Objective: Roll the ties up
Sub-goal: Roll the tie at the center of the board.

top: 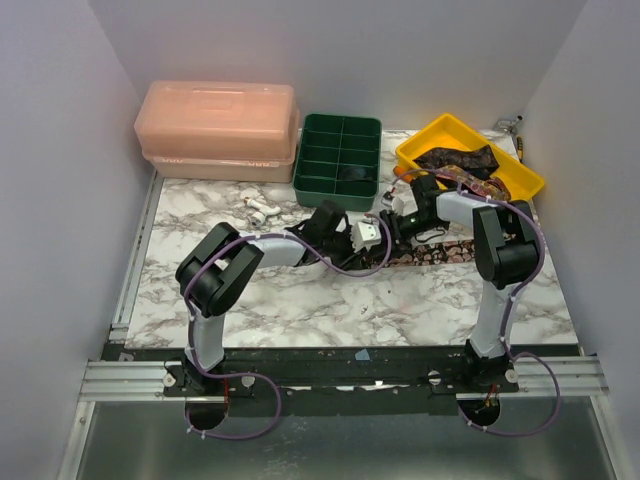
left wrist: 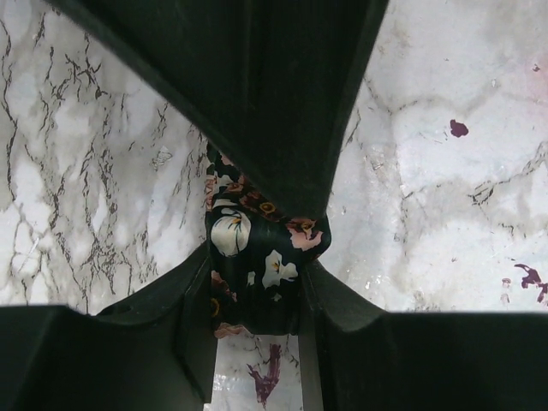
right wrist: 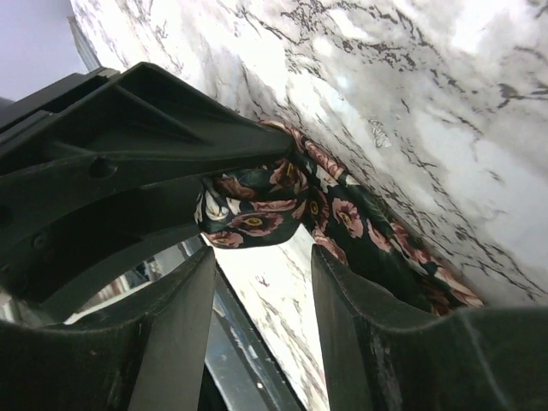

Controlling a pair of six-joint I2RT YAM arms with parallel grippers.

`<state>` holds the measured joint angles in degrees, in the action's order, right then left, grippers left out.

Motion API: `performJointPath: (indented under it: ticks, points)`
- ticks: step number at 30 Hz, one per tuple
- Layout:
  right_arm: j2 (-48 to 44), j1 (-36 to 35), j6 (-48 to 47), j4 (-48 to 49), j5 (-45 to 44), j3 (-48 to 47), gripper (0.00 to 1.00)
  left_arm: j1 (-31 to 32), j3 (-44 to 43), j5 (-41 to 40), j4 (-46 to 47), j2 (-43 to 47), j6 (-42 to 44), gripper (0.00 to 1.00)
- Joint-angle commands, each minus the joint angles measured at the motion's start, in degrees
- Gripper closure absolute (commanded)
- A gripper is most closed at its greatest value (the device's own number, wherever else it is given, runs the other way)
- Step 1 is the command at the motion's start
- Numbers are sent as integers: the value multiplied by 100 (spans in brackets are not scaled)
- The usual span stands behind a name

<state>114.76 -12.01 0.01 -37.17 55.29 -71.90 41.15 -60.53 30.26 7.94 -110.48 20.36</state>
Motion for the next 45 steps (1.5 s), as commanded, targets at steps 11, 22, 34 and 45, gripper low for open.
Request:
performJointPath:
  ticks: [11, 22, 34, 45]
  points:
    - [268, -285, 1134, 1006, 220, -9, 53, 148, -129, -523, -1373, -191, 407, 73]
    - [764, -364, -38, -104, -357, -376, 83, 148, -350, -518, -1559, -330, 440, 71]
    - [1261, -152, -544, -389, -1449, -416, 100, -132, -58, 548, -746, 28, 138, 36]
    - [1561, -152, -743, -660, -2228, -661, 100, -455, 1773, 765, 3010, 1500, -1710, 2]
